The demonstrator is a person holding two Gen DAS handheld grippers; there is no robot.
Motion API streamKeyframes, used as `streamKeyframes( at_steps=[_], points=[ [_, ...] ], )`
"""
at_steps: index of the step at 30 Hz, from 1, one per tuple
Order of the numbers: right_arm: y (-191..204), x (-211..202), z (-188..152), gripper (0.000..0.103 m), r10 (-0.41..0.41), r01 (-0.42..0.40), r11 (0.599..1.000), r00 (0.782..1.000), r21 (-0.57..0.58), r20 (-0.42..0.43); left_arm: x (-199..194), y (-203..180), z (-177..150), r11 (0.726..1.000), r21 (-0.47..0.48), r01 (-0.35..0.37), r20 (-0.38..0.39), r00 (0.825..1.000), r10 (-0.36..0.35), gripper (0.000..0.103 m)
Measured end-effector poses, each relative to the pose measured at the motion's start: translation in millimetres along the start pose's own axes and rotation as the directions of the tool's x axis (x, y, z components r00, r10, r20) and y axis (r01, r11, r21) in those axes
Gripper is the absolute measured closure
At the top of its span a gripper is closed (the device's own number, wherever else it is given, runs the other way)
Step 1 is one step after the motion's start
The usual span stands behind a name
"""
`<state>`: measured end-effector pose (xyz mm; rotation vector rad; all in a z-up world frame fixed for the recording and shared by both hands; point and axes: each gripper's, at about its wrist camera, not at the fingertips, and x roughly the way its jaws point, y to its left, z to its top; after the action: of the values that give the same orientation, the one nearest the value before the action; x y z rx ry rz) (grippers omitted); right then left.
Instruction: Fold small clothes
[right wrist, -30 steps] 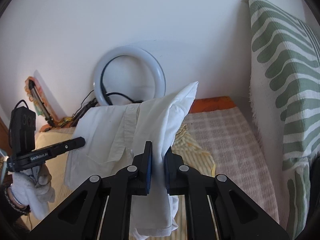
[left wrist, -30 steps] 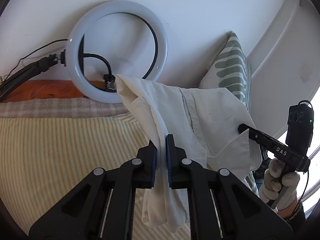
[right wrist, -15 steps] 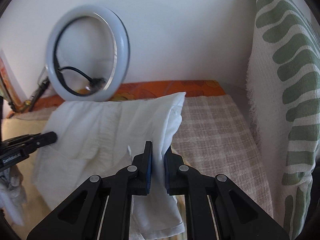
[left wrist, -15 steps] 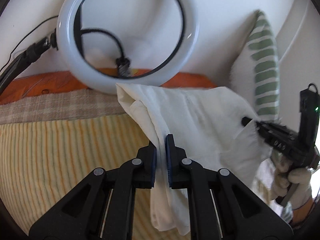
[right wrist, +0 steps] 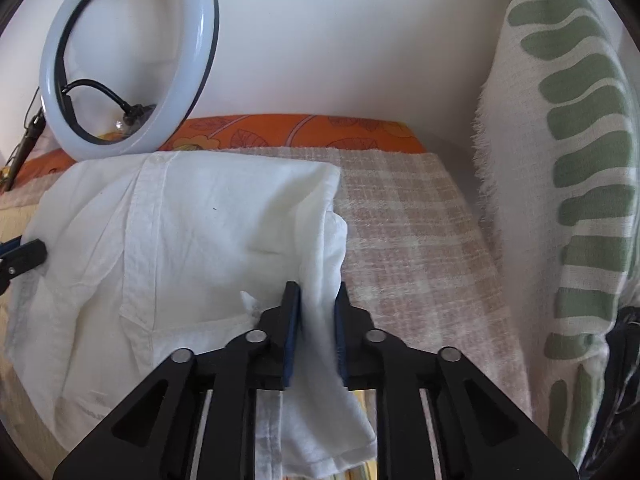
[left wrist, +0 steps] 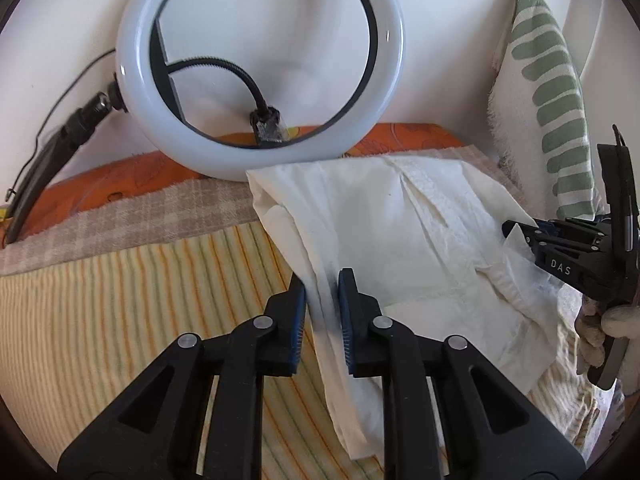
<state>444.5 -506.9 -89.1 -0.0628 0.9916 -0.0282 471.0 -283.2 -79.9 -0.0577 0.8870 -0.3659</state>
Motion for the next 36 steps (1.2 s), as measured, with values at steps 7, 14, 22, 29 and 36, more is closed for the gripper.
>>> streamKeyframes(
  at_steps=[7,14,22,29,36],
  points=[
    [-2.3,-54.3,-2.2,0.076,0.013,-0.018,0.999,0.995,0.051,0.096,-45.9,-7.9,-1.6,0.998,0.056,-0.030,0.056,0.998,0.027,0.089],
    [20.5,-132.9,-7.7,0.076,0.030,-0.039,0.998,0.982,0.048,0.187,-111.9,-19.5,-6.3,0.995,0.092,-0.026,0.113,0.994,0.015,0.089],
    [58.9,-228.7,-49.3,0.058,0.023,-0.030,0.999,0.961,0.021,0.276,-203.4,-15.9,-36.1,0.997,0.079,0.012,0.155,0.988,-0.024,0.083],
    [82.0,-287.2,-94.6,0.044,0.103,-0.119,0.993,0.936,0.025,0.336,-281.1,-7.5,-87.5,0.995,0.100,0.030,0.178,0.983,-0.047,0.055],
    [113.7,-318.2,-129.8,0.035,0.086,-0.098,0.995,0.923,0.012,0.374,-342.8,2.1,-142.3,0.993,0.118,0.009,0.218,0.975,-0.035,0.029]
  ],
)
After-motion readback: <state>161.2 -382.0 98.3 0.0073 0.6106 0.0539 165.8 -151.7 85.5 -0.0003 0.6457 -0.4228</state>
